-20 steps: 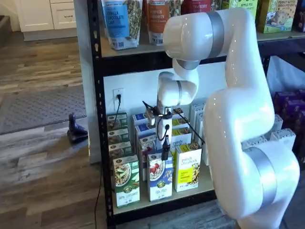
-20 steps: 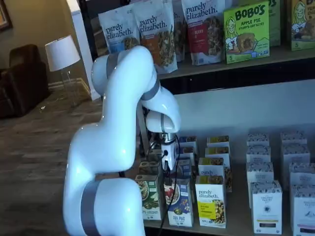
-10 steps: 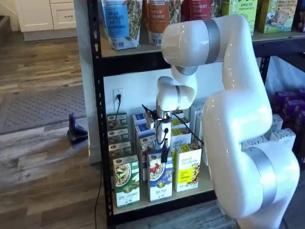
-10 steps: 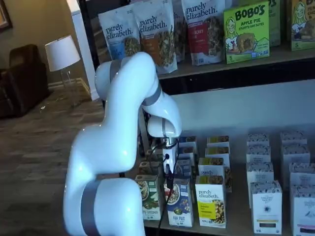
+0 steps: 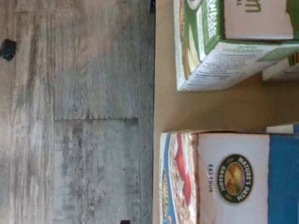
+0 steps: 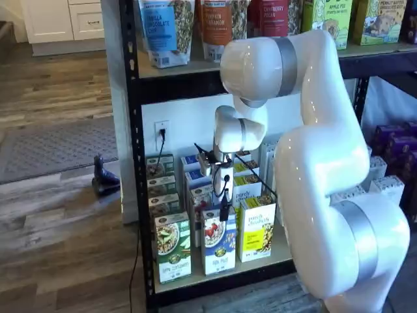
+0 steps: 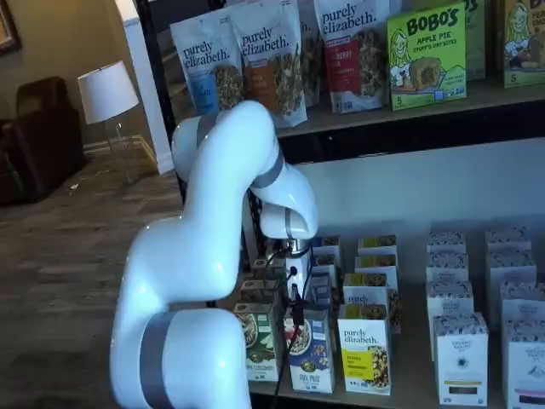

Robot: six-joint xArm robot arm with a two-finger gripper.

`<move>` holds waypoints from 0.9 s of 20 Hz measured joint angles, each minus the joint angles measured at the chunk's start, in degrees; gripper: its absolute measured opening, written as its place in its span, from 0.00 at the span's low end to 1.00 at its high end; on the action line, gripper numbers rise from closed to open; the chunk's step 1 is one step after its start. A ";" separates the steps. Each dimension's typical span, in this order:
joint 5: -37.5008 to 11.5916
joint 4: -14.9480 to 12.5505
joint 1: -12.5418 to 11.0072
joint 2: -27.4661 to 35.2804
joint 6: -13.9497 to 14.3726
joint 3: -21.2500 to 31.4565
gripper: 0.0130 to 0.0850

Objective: Pick up the blue and white box that is on the bottom shelf, the second box from the left

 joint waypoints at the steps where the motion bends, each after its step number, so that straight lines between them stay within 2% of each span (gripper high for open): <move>1: 0.07 -0.18 -0.06 0.41 0.10 -0.50 1.00; 18: 1.76 -2.01 -0.86 4.95 0.87 -5.79 1.00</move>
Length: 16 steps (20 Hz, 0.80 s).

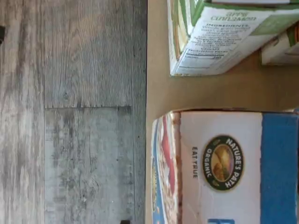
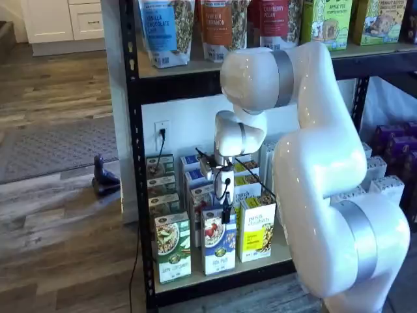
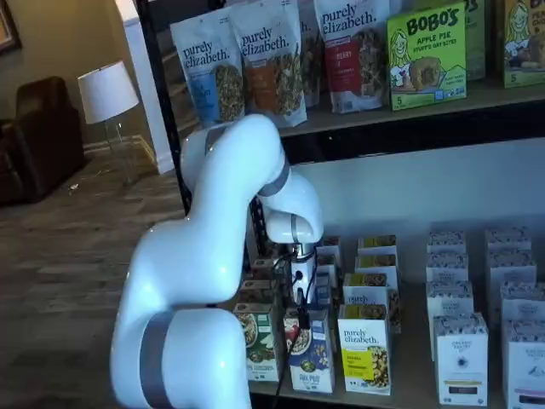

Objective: Pick up the blue and white box that is on the bottom shelf, the second box from the left

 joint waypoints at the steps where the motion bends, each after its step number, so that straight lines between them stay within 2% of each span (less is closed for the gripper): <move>1: 0.09 -0.15 0.00 0.13 0.13 -0.09 1.00; 12: -0.93 -1.41 0.63 1.95 1.72 -0.60 1.00; 16: -1.26 -2.27 1.34 3.18 3.13 -1.41 1.00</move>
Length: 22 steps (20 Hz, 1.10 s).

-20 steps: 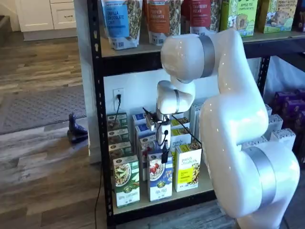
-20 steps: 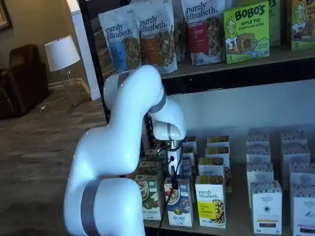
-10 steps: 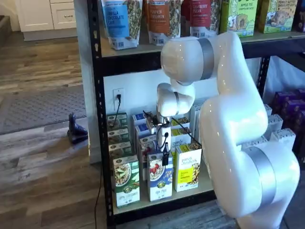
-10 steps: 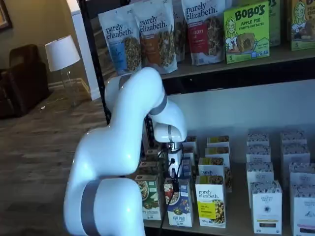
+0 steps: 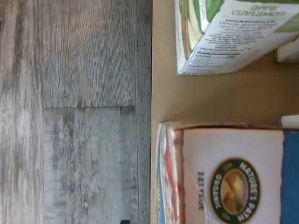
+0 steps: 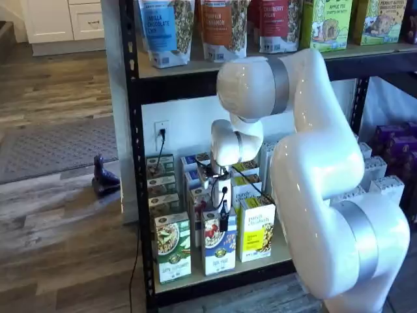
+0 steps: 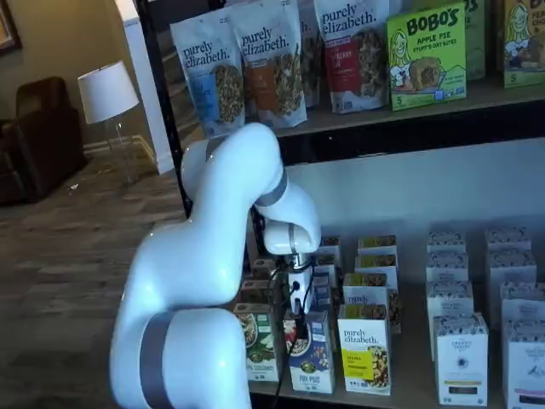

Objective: Pick up the blue and white box that is on the bottom shelf, the second box from the left

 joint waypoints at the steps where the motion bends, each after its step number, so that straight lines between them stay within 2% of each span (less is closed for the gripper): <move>1: -0.09 -0.24 0.14 0.21 0.35 -0.11 1.00; 9: -0.47 -2.34 0.79 1.73 2.77 -0.92 1.00; 16: -1.30 -2.06 0.83 1.95 2.56 -0.48 1.00; 18: -1.17 -1.39 0.84 1.98 2.00 -0.48 0.89; 19: -1.23 -1.26 0.84 1.98 1.88 -0.44 0.89; 22: -1.49 -1.03 0.81 1.92 1.65 -0.30 0.78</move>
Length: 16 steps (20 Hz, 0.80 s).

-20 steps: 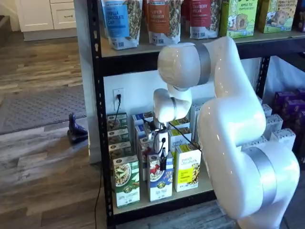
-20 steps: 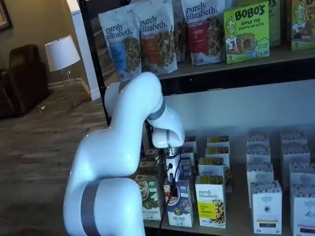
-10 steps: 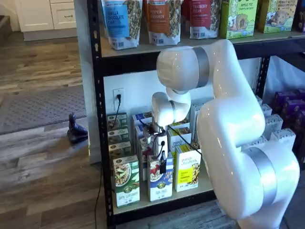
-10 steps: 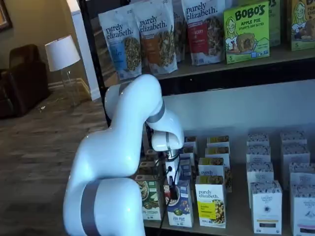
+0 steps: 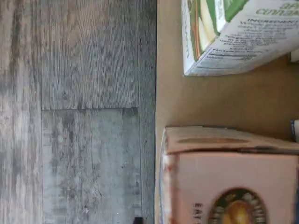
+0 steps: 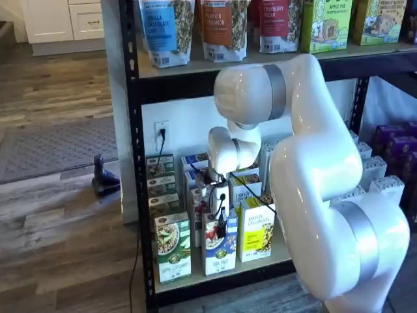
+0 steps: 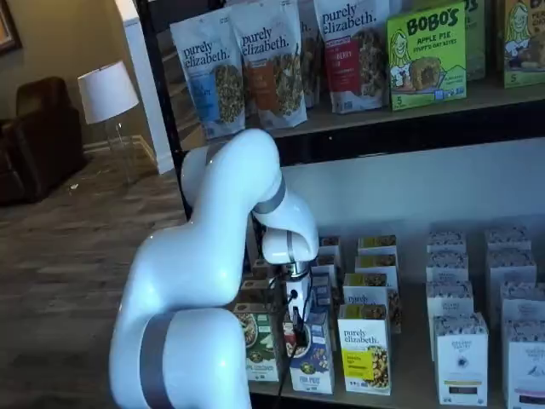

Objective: Pick up the blue and white box that is on the bottom shelf, the second box from the left

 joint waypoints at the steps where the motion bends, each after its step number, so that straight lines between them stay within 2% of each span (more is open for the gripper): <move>1: -0.12 0.01 -0.01 -0.03 -0.01 0.08 0.78; 8: -0.97 -0.68 0.11 0.04 0.67 0.42 0.78; 9: -0.85 -0.52 0.13 0.09 0.56 0.36 0.72; 12: -0.55 -0.11 0.19 0.19 0.27 0.15 0.67; 14: -0.54 -0.09 0.19 0.16 0.26 0.15 0.56; 16: -0.54 -0.35 0.18 0.09 0.47 0.23 0.56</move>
